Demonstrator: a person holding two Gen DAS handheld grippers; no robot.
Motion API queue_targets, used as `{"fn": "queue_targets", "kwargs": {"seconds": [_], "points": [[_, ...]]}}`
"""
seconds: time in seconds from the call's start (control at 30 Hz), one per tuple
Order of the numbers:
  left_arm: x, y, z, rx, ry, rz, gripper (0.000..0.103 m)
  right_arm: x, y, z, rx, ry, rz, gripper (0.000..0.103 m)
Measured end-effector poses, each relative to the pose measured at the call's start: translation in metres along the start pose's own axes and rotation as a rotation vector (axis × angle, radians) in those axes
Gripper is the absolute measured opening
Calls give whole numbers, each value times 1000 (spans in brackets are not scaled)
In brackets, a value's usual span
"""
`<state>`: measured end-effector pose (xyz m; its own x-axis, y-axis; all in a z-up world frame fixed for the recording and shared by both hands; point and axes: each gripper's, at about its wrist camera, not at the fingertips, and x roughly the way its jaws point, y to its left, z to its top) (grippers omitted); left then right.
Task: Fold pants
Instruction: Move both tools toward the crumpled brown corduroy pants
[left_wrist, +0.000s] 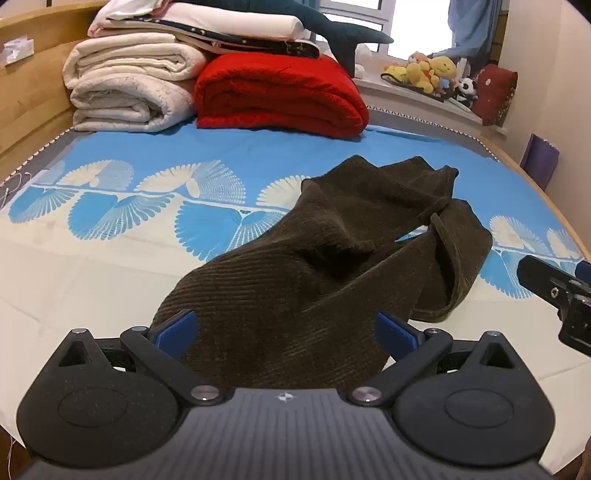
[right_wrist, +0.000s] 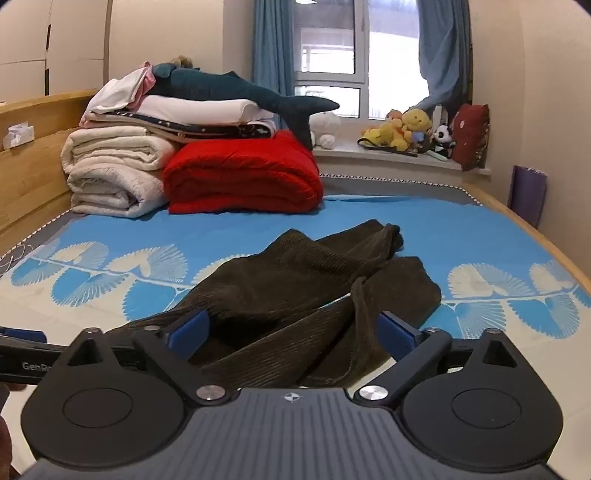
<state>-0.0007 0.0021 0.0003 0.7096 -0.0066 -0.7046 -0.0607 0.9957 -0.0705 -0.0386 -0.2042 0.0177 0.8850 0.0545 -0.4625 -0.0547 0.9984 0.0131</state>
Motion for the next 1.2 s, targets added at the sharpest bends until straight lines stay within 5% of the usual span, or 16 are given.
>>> {"fn": "queue_targets", "kwargs": {"seconds": [0.13, 0.2, 0.63, 0.97, 1.07, 1.13, 1.2], "points": [[-2, -14, -5, 40, -10, 54, 102, -6, 14, -4, -56, -12, -33, 94], [-3, -11, -3, 32, -9, 39, 102, 8, 10, 1, -31, 41, 2, 93], [-12, -3, -3, 74, -86, 39, 102, 9, 17, -2, -34, 17, 7, 79], [-14, 8, -2, 71, -71, -9, 100, 12, 27, -1, -45, -16, 29, 75], [-17, 17, 4, 90, -65, -71, 81, 11, 27, 1, -45, -39, 17, 74], [-13, 27, 18, 123, -50, -115, 43, 12, 20, 4, -37, -63, -25, 74], [-6, 44, 38, 119, -42, -107, 28, 15, 5, 8, -22, -75, -71, 74]]}}
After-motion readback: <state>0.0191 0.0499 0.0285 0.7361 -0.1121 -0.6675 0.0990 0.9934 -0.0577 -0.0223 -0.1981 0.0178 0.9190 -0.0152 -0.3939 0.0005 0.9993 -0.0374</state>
